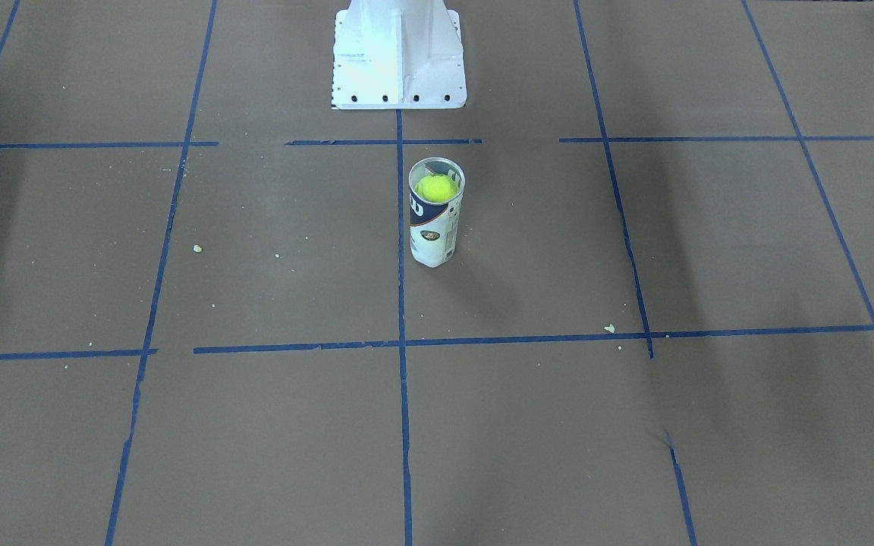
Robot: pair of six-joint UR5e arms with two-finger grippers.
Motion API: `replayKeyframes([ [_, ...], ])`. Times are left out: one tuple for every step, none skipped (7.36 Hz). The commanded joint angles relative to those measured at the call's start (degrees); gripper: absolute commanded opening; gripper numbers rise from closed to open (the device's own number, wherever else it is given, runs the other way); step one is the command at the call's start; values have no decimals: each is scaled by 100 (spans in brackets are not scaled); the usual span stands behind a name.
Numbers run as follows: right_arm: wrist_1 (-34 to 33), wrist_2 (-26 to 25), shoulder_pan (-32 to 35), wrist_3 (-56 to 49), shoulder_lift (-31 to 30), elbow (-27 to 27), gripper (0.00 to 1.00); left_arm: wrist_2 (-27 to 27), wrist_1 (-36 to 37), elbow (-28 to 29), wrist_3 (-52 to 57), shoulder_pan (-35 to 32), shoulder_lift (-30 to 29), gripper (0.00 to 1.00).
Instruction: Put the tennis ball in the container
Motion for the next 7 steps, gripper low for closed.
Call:
replayKeyframes([
  [0,0,0,0,0,0,100,-75,8,30,-4,0,0,100],
  [0,0,0,0,0,0,100,-75,8,22,-4,0,0,100],
  [0,0,0,0,0,0,100,-66,0,13,-4,0,0,100],
  [0,0,0,0,0,0,100,-66,-18,-13,5,0,0,100],
  [0,0,0,0,0,0,100,-66,-18,-31,5,0,0,100],
  [0,0,0,0,0,0,100,-57,-18,-40,5,0,0,100],
  [0,0,0,0,0,0,100,-57,-18,-40,5,0,0,100],
])
